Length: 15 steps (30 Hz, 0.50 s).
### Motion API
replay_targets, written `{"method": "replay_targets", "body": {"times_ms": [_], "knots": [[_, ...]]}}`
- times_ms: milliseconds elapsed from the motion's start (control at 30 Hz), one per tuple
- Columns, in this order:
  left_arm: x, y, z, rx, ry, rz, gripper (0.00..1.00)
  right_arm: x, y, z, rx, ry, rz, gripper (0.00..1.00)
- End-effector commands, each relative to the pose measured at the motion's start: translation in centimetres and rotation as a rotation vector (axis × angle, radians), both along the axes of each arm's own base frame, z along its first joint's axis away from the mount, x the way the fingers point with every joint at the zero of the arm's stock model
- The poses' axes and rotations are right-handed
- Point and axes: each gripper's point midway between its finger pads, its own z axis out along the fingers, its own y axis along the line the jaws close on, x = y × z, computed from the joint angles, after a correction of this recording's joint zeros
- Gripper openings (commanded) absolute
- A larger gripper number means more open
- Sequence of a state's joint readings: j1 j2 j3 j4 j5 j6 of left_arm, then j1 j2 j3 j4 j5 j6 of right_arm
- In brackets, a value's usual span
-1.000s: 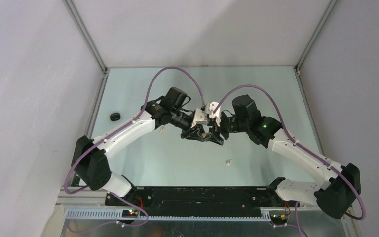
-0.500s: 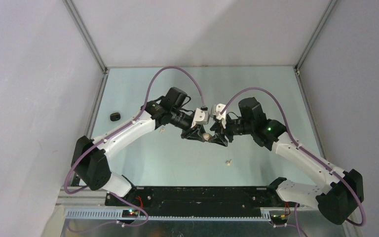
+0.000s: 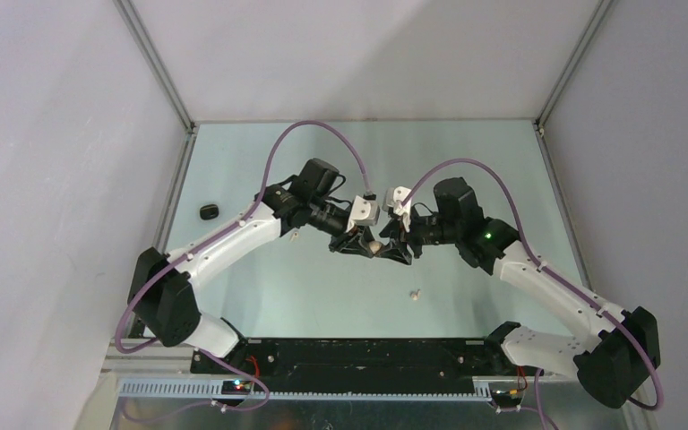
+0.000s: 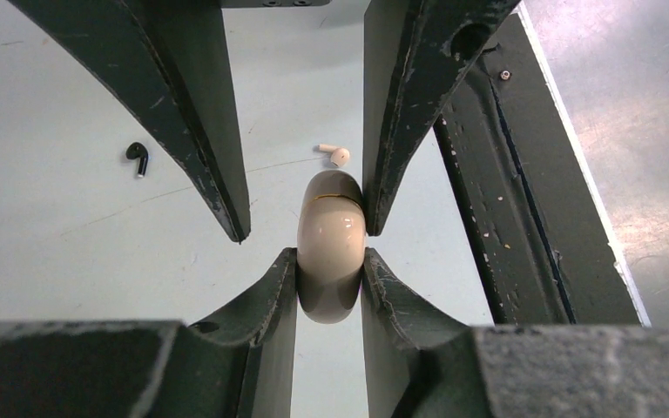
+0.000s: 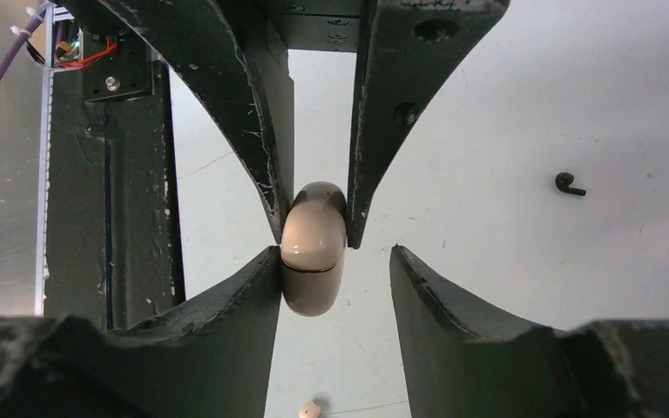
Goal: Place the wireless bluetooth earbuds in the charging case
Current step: Pick up the charging case at the center of the board.
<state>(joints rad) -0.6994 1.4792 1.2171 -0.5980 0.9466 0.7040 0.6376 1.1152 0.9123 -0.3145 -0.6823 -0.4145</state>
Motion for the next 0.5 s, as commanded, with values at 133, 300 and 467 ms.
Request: {"method": "replay_targets", "body": {"times_ms": [133,300,467], "knots": [[-0.5,-0.2,1.7,-0.055,-0.027,-0.013,0.0,0.0,0.9,0.7,0.035,-0.012,0.013,0.42],[-0.2,-0.2,2.0,-0.052,-0.037,0.004,0.08,-0.1,1.0,0.7,0.03,-0.017,0.014,0.27],[0.3,0.2,2.7,-0.061,-0.063,0.027,0.53,0.3,0.4,2.2,0.054,-0.05,-0.02,0.15]]}}
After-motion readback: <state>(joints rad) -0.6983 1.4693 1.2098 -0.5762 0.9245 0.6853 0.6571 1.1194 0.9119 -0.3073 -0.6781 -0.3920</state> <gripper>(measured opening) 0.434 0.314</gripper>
